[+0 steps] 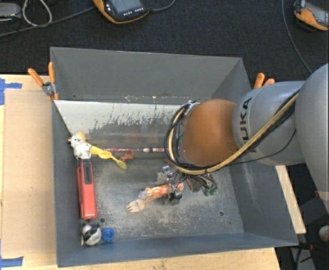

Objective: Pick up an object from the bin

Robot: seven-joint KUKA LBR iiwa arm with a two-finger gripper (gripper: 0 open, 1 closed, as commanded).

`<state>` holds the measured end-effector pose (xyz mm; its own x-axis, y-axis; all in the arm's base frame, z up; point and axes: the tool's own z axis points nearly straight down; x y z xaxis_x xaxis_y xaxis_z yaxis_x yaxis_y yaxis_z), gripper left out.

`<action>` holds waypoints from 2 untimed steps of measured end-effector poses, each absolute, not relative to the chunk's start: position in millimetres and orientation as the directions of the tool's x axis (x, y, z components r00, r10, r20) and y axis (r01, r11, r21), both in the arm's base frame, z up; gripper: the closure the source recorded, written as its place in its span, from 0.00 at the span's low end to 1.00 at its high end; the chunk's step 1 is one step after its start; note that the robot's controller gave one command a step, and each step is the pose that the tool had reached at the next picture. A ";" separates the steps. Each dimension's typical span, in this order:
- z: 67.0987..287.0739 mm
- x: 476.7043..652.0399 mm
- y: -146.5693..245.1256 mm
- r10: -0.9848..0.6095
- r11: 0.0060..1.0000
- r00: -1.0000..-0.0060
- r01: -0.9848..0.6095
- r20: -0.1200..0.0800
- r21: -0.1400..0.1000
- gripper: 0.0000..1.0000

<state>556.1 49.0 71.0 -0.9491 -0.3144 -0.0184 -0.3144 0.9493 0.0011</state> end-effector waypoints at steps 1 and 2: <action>71.0 556.1 49.0 -0.314 0.949 -0.949 -0.314 -0.019 0.001 1.00; 137.3 548.2 52.9 -0.319 0.948 -0.948 -0.320 -0.012 0.003 1.00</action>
Offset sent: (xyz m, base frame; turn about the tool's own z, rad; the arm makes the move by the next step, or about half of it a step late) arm -0.0117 0.0085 0.1370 -0.0178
